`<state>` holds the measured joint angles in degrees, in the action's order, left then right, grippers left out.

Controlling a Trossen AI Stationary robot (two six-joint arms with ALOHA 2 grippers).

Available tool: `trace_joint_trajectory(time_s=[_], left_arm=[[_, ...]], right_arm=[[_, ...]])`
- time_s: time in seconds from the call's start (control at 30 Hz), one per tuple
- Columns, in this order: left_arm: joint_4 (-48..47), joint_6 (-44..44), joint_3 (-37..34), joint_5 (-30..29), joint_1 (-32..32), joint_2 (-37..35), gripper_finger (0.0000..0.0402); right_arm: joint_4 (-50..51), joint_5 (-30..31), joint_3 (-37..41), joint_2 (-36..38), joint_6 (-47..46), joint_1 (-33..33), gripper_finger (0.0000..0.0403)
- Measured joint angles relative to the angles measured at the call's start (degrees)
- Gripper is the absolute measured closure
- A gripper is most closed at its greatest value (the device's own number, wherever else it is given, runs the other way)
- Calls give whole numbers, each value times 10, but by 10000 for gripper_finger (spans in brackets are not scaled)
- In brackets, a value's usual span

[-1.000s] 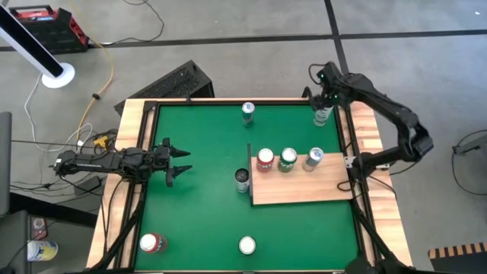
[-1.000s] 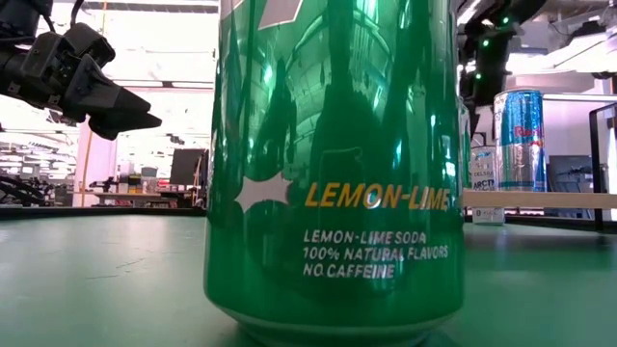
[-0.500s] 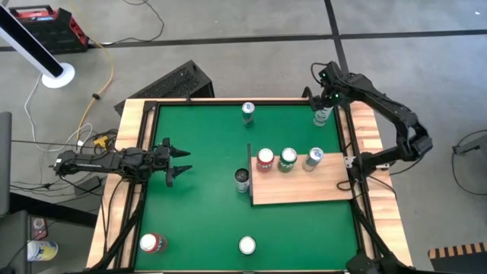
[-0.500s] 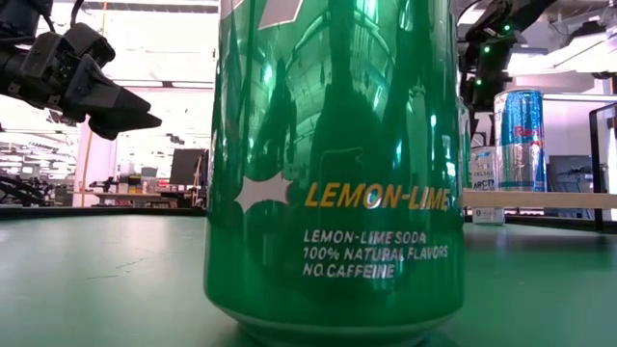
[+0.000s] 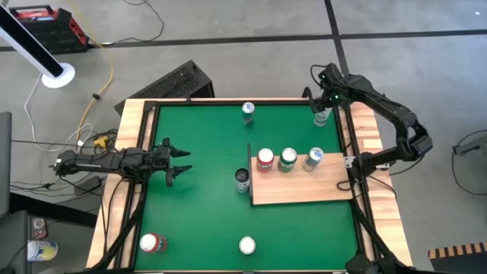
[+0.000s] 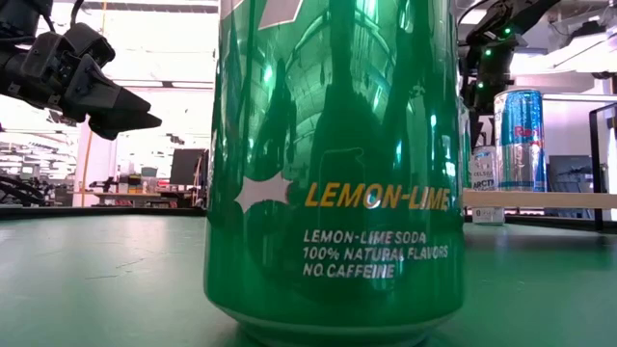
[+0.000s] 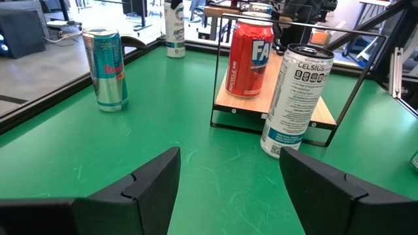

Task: Place canned beverage on shelf
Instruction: Put the top white soda can on the shelf

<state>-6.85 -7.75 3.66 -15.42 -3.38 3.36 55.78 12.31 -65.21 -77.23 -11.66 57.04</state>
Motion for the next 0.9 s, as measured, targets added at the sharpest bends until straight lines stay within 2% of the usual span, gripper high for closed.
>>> trace_joint_trajectory(time_s=[0.2, 0.53, 0.73, 0.9], left_arm=[[0, 0, 0, 0, 0, 0, 157], [0, 0, 0, 0, 0, 0, 157], [0, 0, 0, 0, 0, 0, 157], [0, 0, 0, 0, 0, 0, 157]], right_arm=[[0, -3, 0, 0, 13, 0, 130], [-9, -19, -18, 24, 27, -21, 131], [46, -32, -51, 66, 17, -83, 131], [126, -13, -77, 106, -18, -160, 131]])
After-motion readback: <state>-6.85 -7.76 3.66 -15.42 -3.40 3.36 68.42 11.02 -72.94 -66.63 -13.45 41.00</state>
